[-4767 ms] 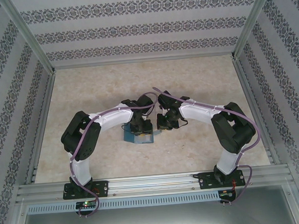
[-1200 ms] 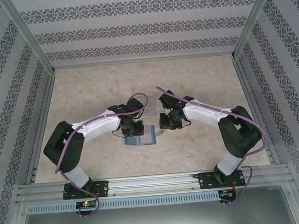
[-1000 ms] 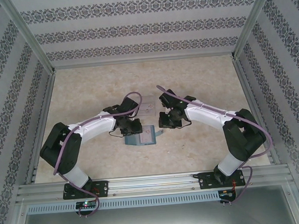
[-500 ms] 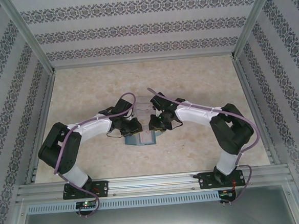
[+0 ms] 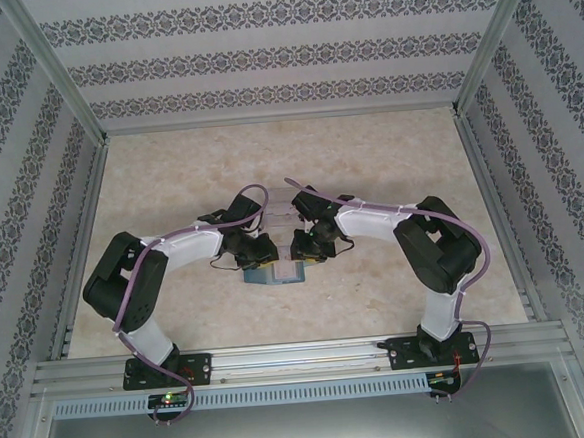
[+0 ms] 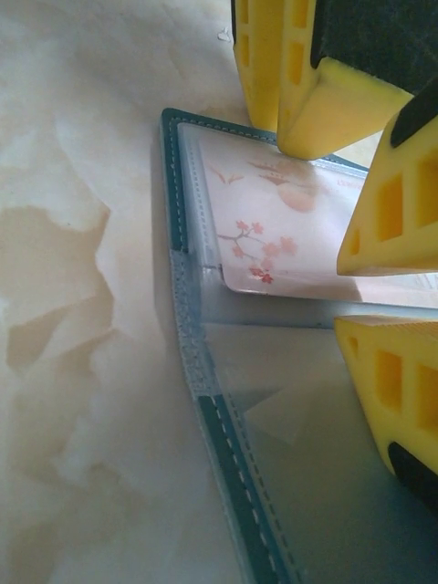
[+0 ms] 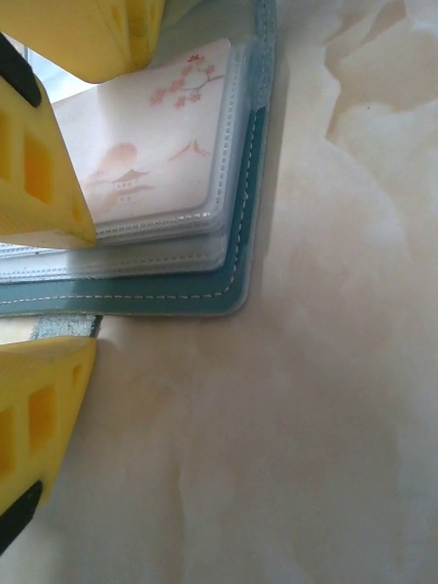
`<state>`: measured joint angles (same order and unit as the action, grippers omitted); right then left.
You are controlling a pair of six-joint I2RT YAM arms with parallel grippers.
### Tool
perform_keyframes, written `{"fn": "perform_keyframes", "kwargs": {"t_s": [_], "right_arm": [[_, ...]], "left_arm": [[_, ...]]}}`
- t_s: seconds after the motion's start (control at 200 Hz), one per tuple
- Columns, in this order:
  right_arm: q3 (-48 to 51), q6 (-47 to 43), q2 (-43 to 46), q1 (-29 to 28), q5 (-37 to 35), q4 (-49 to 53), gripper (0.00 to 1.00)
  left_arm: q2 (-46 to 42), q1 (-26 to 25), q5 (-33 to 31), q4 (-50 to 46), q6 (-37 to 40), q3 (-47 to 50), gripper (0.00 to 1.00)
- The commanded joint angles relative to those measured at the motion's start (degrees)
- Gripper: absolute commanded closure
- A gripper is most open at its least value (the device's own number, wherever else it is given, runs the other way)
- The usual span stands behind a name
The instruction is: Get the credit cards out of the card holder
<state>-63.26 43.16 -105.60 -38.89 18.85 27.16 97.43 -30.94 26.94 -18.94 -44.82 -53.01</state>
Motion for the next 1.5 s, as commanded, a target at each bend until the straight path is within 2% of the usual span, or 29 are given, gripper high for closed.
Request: {"fn": "perform_keyframes", "kwargs": {"t_s": [0.0,0.225,0.43,0.679,0.879,1.294,1.494], "right_arm": [[-0.5,-1.0,-1.7,-0.6,-2.0,1.2,0.69],[-0.6,-1.4,-2.2,-0.7,-2.9,2.0,0.71],[-0.8,-1.5,-2.3,-0.8,-2.9,2.3,0.72],[-0.8,-1.5,-2.3,-0.8,-2.9,2.5,0.73],[-0.7,-1.6,-2.2,-0.8,-3.2,2.7,0.73],[-1.6,-1.6,-0.8,-0.7,-4.0,4.0,0.77],[-2.2,-1.0,2.3,-0.8,-5.1,5.1,0.76]], "left_arm": [[0.8,0.7,-0.7,-3.3,2.3,-1.6,0.79],[1.8,0.5,-3.5,-9.1,6.1,-4.0,0.79],[3.0,0.1,-1.0,-7.5,6.3,-4.1,0.76],[4.4,-0.1,-1.8,-8.0,6.6,-4.0,0.75],[3.9,-0.1,-5.2,-11.0,7.9,-4.4,0.78],[0.3,-0.1,-6.1,-11.8,7.7,-4.5,0.84],[-1.1,-0.1,-6.0,-10.9,6.9,-4.4,0.84]]}}
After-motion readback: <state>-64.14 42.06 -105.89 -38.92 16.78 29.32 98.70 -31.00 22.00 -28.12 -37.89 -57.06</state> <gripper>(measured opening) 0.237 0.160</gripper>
